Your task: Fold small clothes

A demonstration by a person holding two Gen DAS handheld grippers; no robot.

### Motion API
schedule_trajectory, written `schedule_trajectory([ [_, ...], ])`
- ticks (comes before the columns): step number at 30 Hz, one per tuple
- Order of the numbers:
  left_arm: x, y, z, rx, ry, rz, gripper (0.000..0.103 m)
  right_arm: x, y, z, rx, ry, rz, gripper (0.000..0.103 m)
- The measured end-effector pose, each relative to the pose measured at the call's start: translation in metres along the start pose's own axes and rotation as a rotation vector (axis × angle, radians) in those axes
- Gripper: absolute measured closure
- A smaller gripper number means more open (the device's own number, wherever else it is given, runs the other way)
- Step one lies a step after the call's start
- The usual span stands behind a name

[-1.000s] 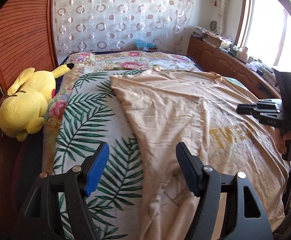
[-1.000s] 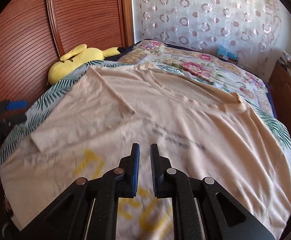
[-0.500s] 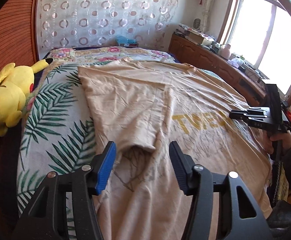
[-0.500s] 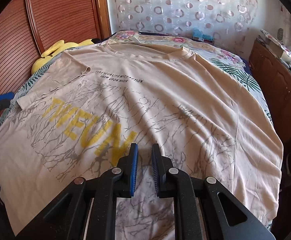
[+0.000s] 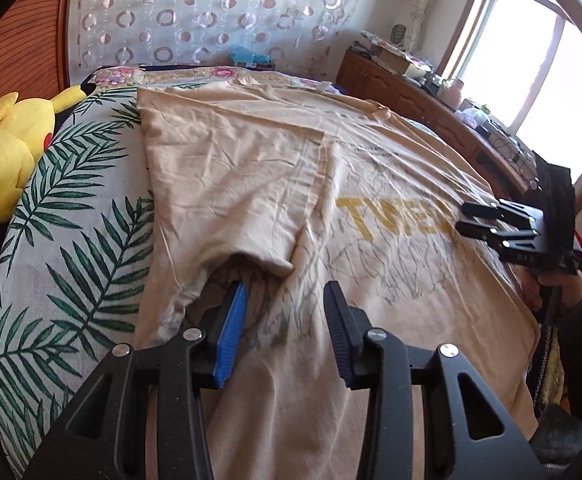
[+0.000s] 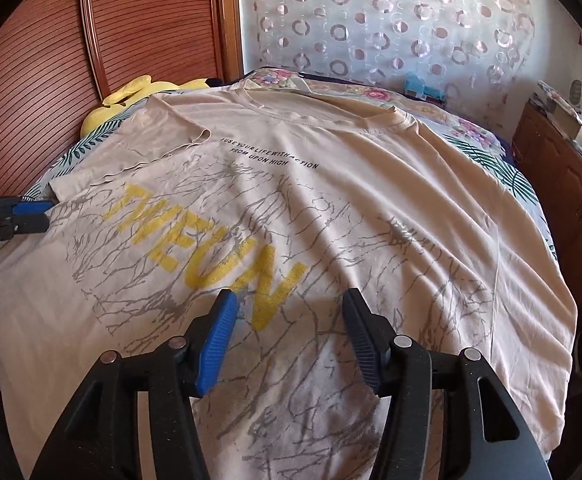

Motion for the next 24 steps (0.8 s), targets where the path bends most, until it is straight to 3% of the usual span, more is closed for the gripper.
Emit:
schedule_trajectory([
  [3, -0.003, -0.007, 0.001, 0.009, 0.023, 0.002, 0.065, 0.000, -0.005, -0.001, 0.004, -0.003, -0.003, 0.043],
  [5, -0.007, -0.010, 0.001, 0.017, 0.030, -0.004, 0.079, -0.008, -0.016, 0.001, 0.004, -0.006, -0.005, 0.042],
  [11, -0.005, -0.018, 0.005, 0.022, 0.047, 0.019, 0.094, -0.009, -0.017, 0.000, 0.005, -0.007, -0.005, 0.041],
  [22, 0.020, -0.028, 0.019, 0.060, 0.119, 0.041, 0.094, -0.011, -0.018, 0.000, 0.006, -0.008, -0.006, 0.039],
  [24, 0.018, -0.027, 0.021, 0.056, 0.108, 0.022, 0.086, -0.011, -0.018, 0.000, 0.006, -0.007, -0.006, 0.039],
])
Point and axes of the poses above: each gripper's, at about its wrist camera, not at the fingertips, and x roughly against the way its jaws point, z to its right, y to its underside, the point moved 6 cm from there along -x, roughly the way its jaws point, and after that the axes turned 10 degrees about -z, right-handed, at the moved point
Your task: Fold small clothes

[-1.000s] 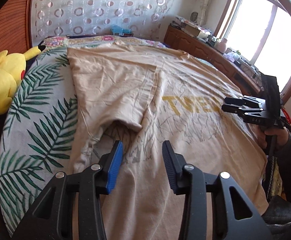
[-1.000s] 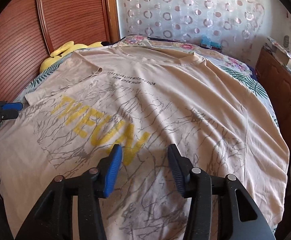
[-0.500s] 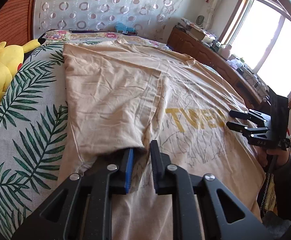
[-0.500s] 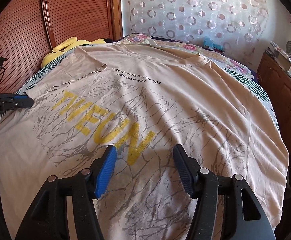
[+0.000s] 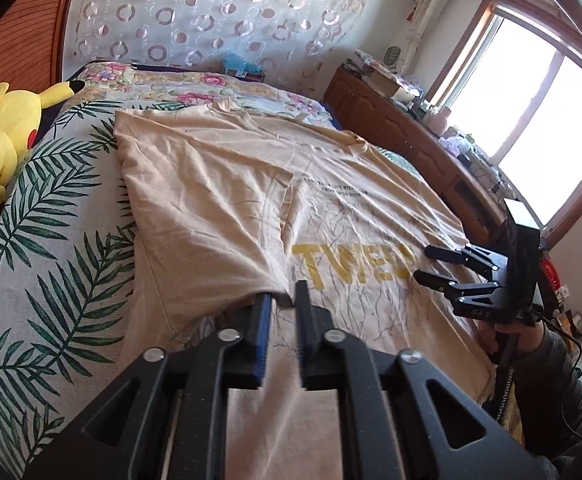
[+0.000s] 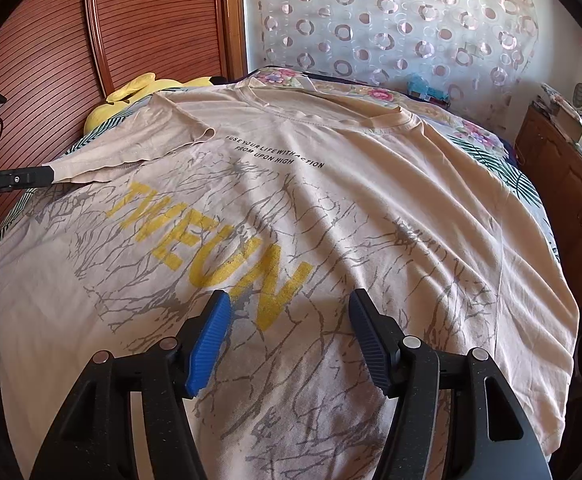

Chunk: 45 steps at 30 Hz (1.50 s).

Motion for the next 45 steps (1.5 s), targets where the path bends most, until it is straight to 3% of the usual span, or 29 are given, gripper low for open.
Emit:
schedule_trajectory([
  [5, -0.001, 0.008, 0.010, -0.019, -0.001, -0.026, 0.077, 0.000, 0.000, 0.000, 0.000, 0.000, 0.000, 0.038],
  [14, 0.014, 0.002, 0.008, -0.045, -0.066, 0.020, 0.077, 0.000, 0.000, -0.001, 0.001, 0.000, 0.000, 0.037],
  [19, 0.020, -0.012, 0.000, -0.067, -0.151, 0.057, 0.077, 0.001, 0.001, -0.001, 0.001, 0.000, 0.000, 0.037],
  [27, 0.003, -0.029, -0.022, -0.045, -0.222, 0.056, 0.077, 0.004, 0.001, 0.009, -0.038, 0.022, 0.016, 0.037],
  [38, -0.034, -0.042, -0.009, -0.094, -0.249, 0.006, 0.077, 0.068, 0.047, 0.106, -0.245, 0.161, 0.085, 0.037],
  [45, -0.055, -0.043, 0.008, -0.136, -0.251, -0.033, 0.077, 0.082, 0.089, 0.166, -0.369, 0.210, 0.044, 0.040],
])
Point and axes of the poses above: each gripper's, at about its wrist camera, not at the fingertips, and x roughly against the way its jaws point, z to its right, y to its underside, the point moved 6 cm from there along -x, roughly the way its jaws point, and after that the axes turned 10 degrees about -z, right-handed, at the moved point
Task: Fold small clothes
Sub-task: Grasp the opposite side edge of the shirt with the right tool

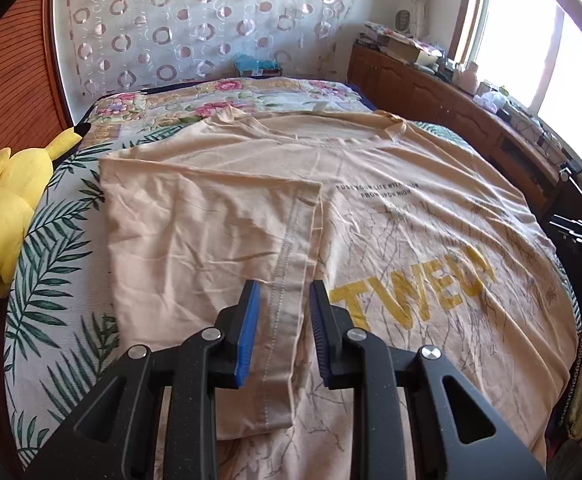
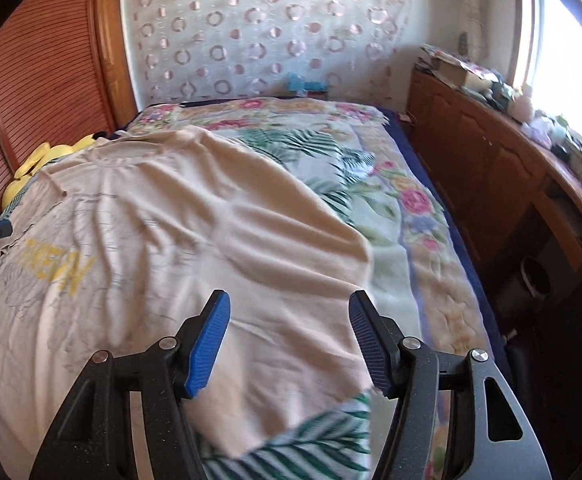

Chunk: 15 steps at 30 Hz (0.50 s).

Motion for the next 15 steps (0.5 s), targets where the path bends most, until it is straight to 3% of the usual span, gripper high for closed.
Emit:
schedule_trajectory([
  [6, -0.015, 0.001, 0.006, -0.032, -0.028, -0.034, 0.077, -0.009, 0.008, 0.034, -0.093, -0.045, -0.047, 0.048],
  [14, -0.016, 0.002, 0.009, -0.057, -0.059, -0.011, 0.076, -0.017, 0.002, 0.043, -0.157, -0.132, -0.075, 0.054],
  [15, -0.016, 0.002, 0.010, -0.066, -0.067, -0.005, 0.070, -0.019, 0.002, 0.043, -0.160, -0.140, -0.077, 0.054],
])
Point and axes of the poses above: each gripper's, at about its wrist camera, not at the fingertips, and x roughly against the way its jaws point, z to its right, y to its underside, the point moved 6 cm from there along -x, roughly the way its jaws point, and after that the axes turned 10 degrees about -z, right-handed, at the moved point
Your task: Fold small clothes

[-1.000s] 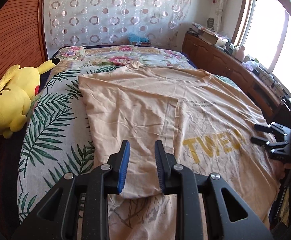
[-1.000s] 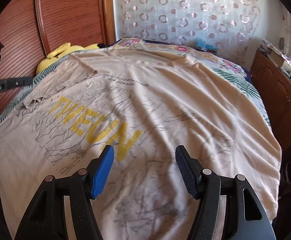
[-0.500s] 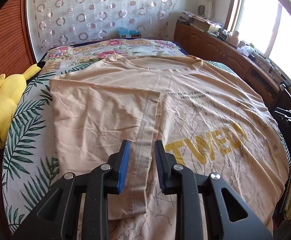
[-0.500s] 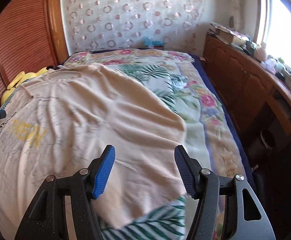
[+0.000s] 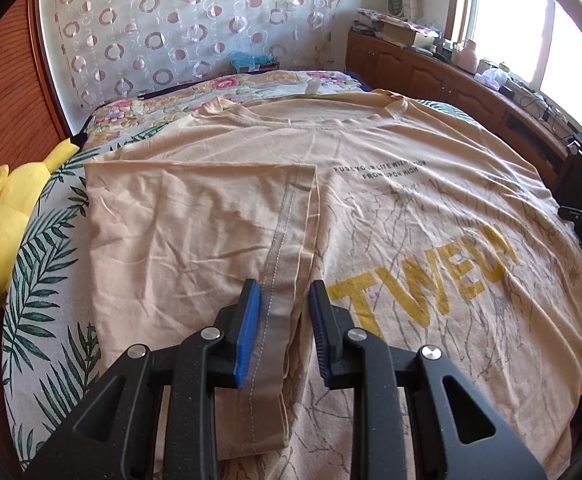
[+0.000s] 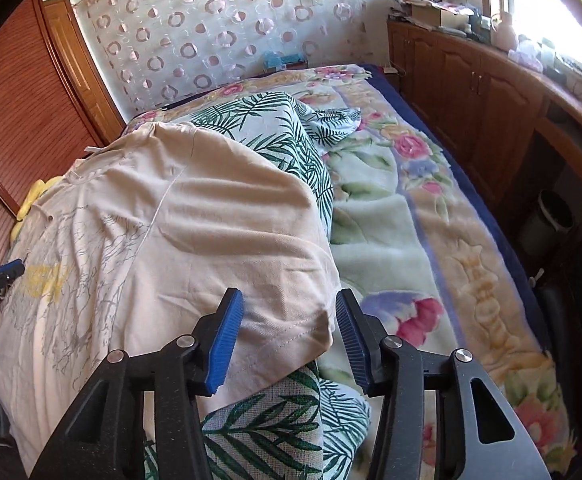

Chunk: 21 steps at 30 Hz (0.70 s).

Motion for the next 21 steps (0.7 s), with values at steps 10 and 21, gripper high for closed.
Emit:
schedule_trajectory([
  [10, -0.001, 0.000, 0.010, -0.038, 0.005, -0.003, 0.046, 0.001, 0.007, -0.010, 0.021, 0.005, 0.007, 0.081],
  [21, -0.005, -0.001, 0.008, -0.035, -0.004, -0.020, 0.025, 0.018, -0.002, -0.027, 0.075, 0.029, 0.081, 0.099],
])
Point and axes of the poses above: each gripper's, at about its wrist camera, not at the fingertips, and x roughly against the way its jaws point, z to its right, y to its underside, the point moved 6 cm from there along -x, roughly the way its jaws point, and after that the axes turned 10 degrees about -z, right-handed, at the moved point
